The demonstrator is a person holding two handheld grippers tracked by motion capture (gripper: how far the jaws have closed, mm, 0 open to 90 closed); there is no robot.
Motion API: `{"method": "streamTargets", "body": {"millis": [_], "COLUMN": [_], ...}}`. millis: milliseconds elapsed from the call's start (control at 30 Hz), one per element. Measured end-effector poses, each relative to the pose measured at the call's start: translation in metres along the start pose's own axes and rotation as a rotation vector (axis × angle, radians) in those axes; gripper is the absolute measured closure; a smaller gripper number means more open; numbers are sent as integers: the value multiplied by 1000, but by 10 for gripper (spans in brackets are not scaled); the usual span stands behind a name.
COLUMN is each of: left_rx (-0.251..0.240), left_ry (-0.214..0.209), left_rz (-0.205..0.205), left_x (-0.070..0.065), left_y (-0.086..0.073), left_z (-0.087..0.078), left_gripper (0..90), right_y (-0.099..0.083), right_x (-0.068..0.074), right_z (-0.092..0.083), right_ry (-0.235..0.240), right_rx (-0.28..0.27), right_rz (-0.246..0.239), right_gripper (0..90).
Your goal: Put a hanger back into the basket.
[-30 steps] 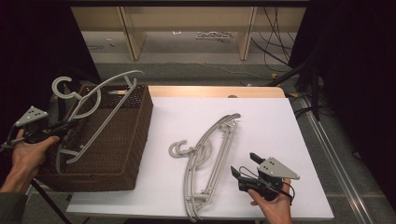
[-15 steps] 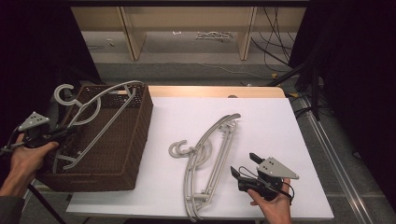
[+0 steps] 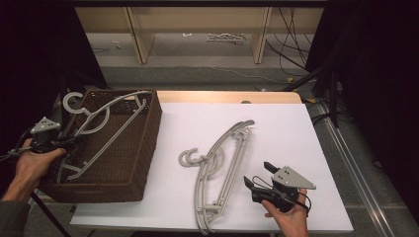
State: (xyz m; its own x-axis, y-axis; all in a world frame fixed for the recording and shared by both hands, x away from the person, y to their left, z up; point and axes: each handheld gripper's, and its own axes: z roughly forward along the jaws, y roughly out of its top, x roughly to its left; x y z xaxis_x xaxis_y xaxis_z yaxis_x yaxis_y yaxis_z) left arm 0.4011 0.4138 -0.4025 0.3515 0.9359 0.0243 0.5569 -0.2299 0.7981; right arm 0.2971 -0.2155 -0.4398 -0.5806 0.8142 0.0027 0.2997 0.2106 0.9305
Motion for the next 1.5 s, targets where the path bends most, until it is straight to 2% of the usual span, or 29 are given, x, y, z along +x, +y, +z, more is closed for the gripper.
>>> {"method": "streamTargets", "body": {"millis": [100, 200, 233, 300, 467, 533, 633, 700, 767, 833, 867, 933, 1033, 1100, 1200, 1300, 1400, 1500], "left_rx": [22, 29, 57, 59, 75, 50, 96, 113, 131, 144, 170, 173, 209, 224, 279, 295, 268, 244], "left_ry": [13, 12, 7, 6, 7, 3, 7, 20, 22, 21, 38, 49, 53, 72, 97, 110, 105, 128], "left_rz": [0, 3, 33, 42, 41, 6, 49, 60, 91, 93, 93, 75, 41, 28, 16, -5, -50, -27], "left_x": [0, 0, 2, 2, 2, -1, 3, 1, -3, -5, -9, -9, -8, -8, -6, -4, -4, -10], "left_y": [-2, -3, -3, -3, -4, -5, -4, -4, -4, -4, -5, -6, -7, -8, -11, -11, -8, -2], "left_z": [4, 5, 3, 1, 2, 5, 1, 3, 8, 11, 18, 23, 26, 28, 32, 34, 31, 24], "left_gripper": [811, 812, 812, 813, 813, 814, 814, 814, 813, 811, 811, 812, 809, 802, 778, 765, 648, 516], "right_y": [1, 0, 0, 0, 0, 0, 0, 0, 0, 0, 0, 0, 0, 0, 0, -1, -1, -1], "right_x": [0, 0, 0, 0, 0, 0, 0, 0, 0, 0, 0, 0, 0, 0, 0, 1, 0, 0], "right_z": [-1, 0, 0, 0, -1, -1, -1, -1, 0, 0, 0, -1, -1, -1, 0, 1, 2, 2], "right_ry": [-5, 1, 2, 2, -8, -7, -5, -5, -6, -8, -8, -3, -4, 1, -6, 7, 3, 3], "right_rx": [15, 1, 1, 1, 24, 12, 23, 20, 13, 11, 12, 25, 21, 25, 13, 9, 8, 11], "right_rz": [-7, 2, 3, 2, -7, -6, -1, -1, -3, -4, -2, 3, -3, 4, -5, 0, -1, 2], "right_gripper": [197, 197, 197, 197, 197, 197, 197, 197, 197, 197, 197, 197, 197, 197, 197, 197, 196, 196]}}
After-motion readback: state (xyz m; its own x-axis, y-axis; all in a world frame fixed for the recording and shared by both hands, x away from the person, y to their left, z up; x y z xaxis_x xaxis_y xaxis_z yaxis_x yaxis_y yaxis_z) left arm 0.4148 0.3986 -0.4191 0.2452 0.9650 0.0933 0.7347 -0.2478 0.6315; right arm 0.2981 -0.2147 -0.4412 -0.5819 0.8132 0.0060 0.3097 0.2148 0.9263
